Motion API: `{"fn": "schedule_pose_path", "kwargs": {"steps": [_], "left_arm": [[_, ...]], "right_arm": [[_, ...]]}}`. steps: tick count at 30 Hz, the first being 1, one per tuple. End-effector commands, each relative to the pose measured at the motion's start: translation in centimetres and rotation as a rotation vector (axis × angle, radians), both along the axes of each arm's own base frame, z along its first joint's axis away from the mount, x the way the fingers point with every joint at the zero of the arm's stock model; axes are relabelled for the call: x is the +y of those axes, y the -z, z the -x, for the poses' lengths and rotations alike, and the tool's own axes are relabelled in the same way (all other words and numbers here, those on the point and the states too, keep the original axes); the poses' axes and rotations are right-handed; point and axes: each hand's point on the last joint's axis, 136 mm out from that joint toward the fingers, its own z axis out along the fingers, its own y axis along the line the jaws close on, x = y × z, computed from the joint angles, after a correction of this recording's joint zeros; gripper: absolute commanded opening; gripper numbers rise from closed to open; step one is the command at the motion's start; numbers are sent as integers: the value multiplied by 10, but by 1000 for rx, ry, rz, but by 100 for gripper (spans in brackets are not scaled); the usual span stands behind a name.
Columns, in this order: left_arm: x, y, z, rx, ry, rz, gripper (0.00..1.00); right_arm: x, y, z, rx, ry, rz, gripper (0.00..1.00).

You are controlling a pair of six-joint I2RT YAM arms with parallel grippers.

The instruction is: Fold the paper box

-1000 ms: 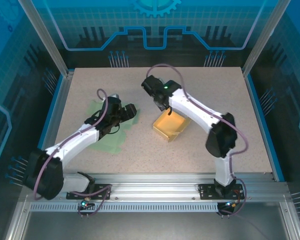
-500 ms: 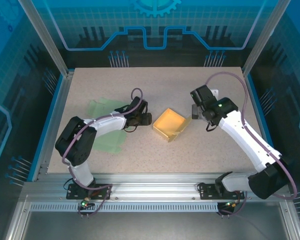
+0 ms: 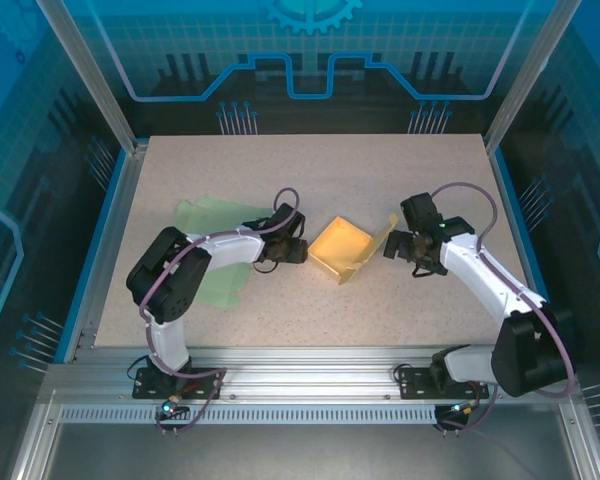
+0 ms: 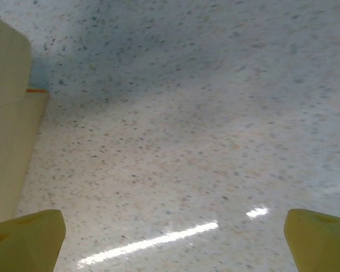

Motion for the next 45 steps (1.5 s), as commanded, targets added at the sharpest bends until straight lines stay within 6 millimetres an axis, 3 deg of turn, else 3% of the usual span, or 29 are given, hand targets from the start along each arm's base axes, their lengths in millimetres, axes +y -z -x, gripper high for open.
{"fn": "schedule_pose_path", "kwargs": {"steps": [1, 6, 12, 22, 27, 30, 33, 37, 41, 45], "left_arm": [[-16, -1, 4, -6, 49, 23, 56], [-34, -2, 19, -15, 89, 92, 56], [-56, -4, 32, -44, 134, 160, 56], [-137, -14, 61, -77, 291, 288, 56], [-160, -22, 73, -107, 359, 307, 57], [-153, -38, 72, -171, 353, 318, 58], [-138, -68, 69, -261, 349, 303, 61], [-102, -110, 50, -333, 270, 286, 64], [-61, -146, 20, -390, 202, 325, 68], [-30, -160, -17, -448, 202, 288, 74]], "right_arm": [[17, 13, -21, -33, -19, -116, 100], [18, 37, -43, -8, -43, -155, 100], [18, 51, -83, -35, -109, -225, 100], [44, 55, -149, -34, -216, -334, 100], [15, 48, -166, -16, -159, -228, 100], [-9, 37, -165, -26, -116, -187, 100], [-34, 24, -154, -36, -66, -148, 100], [-57, 1, -127, -71, -21, -96, 100], [-62, -16, -97, -103, -10, -56, 99], [-58, -31, -71, -159, -22, -62, 96]]}}
